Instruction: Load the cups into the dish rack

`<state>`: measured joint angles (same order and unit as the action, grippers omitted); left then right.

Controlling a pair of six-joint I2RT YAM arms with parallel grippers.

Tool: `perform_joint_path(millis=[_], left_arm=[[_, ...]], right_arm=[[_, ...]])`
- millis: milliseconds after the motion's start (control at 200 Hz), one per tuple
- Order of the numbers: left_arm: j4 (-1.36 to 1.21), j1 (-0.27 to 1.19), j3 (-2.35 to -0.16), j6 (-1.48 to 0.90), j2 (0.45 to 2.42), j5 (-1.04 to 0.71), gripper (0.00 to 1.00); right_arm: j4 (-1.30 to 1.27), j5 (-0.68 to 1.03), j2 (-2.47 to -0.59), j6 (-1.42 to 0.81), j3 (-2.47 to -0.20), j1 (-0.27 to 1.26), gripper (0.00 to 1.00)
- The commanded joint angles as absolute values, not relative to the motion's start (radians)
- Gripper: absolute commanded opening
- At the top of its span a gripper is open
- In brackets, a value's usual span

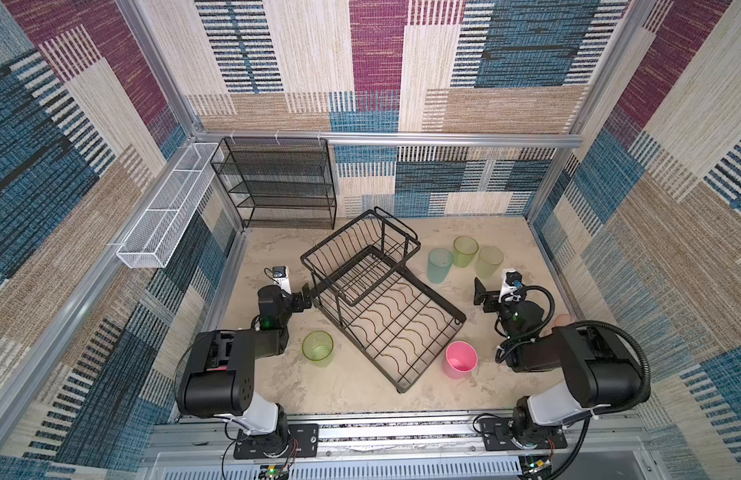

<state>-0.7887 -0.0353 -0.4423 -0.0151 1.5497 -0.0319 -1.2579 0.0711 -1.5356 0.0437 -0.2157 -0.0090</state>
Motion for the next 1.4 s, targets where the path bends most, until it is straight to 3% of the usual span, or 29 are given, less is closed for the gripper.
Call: perform_joint_path(millis=[0,1322,1397], left_arm=[[-0.795,-0.036,-0.44,0.013,1.543,-0.04,0.99],[-0.79,-0.041,-0.442,0.009,1.543,-0.047,0.98],[-0.778,-0.035,-0.444,-0.012,1.529,0.019,0.98]], right_arm=[[-1.272,0.08,-1.532,0.047,-0.215,-0.009,1.0],[-1.269,0.086,-1.532,0.046,-0.215,-0.014,1.0],[-1.266,0.073,-1.527,0.039,-0.215,-0.015,1.0]])
